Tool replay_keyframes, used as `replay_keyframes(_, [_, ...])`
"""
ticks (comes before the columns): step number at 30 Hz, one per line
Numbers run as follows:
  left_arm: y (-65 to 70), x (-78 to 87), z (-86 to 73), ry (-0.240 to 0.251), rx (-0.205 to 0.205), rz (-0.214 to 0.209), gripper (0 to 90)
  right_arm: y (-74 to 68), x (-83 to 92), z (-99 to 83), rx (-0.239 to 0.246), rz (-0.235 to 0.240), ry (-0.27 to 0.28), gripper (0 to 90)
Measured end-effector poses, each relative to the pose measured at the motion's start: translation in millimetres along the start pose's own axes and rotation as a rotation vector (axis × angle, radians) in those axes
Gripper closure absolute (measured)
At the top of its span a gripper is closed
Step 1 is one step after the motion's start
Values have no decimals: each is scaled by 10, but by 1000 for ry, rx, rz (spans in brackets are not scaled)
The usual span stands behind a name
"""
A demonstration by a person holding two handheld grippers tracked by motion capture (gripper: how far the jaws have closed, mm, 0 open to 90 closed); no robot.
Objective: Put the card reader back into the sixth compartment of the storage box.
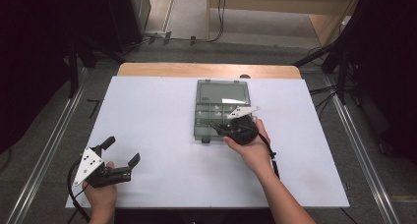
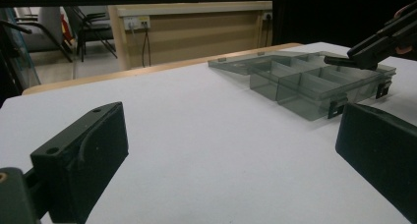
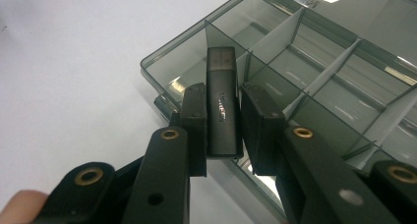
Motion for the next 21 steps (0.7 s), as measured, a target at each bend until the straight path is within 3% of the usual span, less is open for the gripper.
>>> replay_keyframes(12, [-1,0,0,0,0,-1,0,45,-39,23,-13,-12,-1,712])
replay_keyframes(15, [-1,0,0,1,0,-1,0,57,-50,20,-13,-33,-1,709])
replay_keyframes(17, [-1,1,0,1,0,-1,0,61,-43,20,-13,-55,14,651])
replay_keyframes(19, [-1,1,0,1,1,-1,0,74,-27,24,-33,-41,47,538])
replay_keyframes(21, [-2,0,0,1,0,-2,0,79,-8,26,-39,-56,71,397])
Point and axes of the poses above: each handheld gripper's, and its own axes: x roughly backward along the jaws, z roughly out of its top, y roughly to its right, the point moved 1 cm from there along -x, roughly forward along the jaws, and after that the axes turned 6 degrees about x, right-handed, at the moved point
